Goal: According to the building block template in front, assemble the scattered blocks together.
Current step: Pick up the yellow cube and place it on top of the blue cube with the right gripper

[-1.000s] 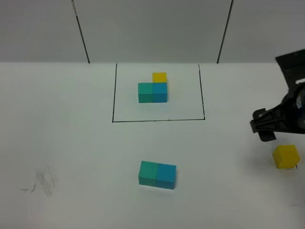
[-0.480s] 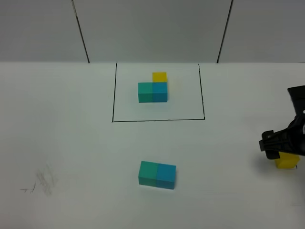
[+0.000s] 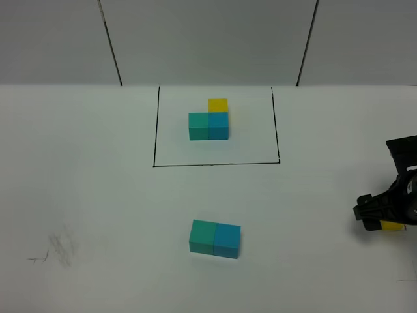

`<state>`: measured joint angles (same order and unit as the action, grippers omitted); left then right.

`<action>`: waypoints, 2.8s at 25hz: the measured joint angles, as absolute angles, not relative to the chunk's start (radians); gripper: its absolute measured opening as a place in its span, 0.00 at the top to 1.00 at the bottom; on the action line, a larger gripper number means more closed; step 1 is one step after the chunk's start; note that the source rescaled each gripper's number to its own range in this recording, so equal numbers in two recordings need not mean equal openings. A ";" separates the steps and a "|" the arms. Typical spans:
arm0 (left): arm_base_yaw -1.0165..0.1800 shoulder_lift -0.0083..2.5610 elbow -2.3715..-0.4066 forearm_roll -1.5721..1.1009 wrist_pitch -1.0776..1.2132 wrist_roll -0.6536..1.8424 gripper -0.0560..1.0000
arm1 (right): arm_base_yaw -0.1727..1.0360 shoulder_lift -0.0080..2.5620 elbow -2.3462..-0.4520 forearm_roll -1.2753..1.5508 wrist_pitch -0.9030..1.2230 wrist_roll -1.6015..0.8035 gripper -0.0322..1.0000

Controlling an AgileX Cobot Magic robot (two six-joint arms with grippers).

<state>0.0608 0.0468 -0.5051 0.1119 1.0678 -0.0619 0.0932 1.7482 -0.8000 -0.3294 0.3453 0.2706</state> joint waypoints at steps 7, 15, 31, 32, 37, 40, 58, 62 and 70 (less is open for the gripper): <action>0.061 0.047 -0.505 0.112 1.068 -0.062 0.33 | 0.085 1.751 -0.800 -0.329 0.320 0.230 0.20; 0.061 0.047 -0.505 0.112 1.068 -0.062 0.33 | 0.085 1.811 -0.800 -0.327 0.288 0.220 0.22; 0.061 0.047 -0.505 0.112 1.068 -0.063 0.33 | 0.105 1.630 -0.806 -0.209 0.403 0.042 0.71; 0.061 0.047 -0.505 0.112 1.068 -0.063 0.33 | 0.119 1.601 -0.814 -0.191 0.420 0.043 0.71; 0.061 0.047 -0.505 0.112 1.068 -0.063 0.33 | 0.210 1.500 -0.881 -0.133 0.505 0.114 0.71; 0.061 0.047 -0.505 0.112 1.068 -0.063 0.33 | 0.284 1.505 -0.928 -0.120 0.518 0.184 0.71; 0.061 0.047 -0.505 0.112 1.068 -0.063 0.33 | 0.658 1.961 -1.467 -0.314 0.858 0.850 0.71; 0.061 0.047 -0.505 0.112 1.068 -0.063 0.33 | 0.740 2.016 -1.517 -0.399 0.882 0.978 0.71; 0.061 0.047 -0.505 0.112 1.068 -0.063 0.33 | 0.780 2.067 -1.524 -0.378 0.914 1.056 0.71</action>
<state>0.0608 0.0468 -0.5051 0.1119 1.0678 -0.0628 0.7805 2.0673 -1.5242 -0.3778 0.9144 1.0563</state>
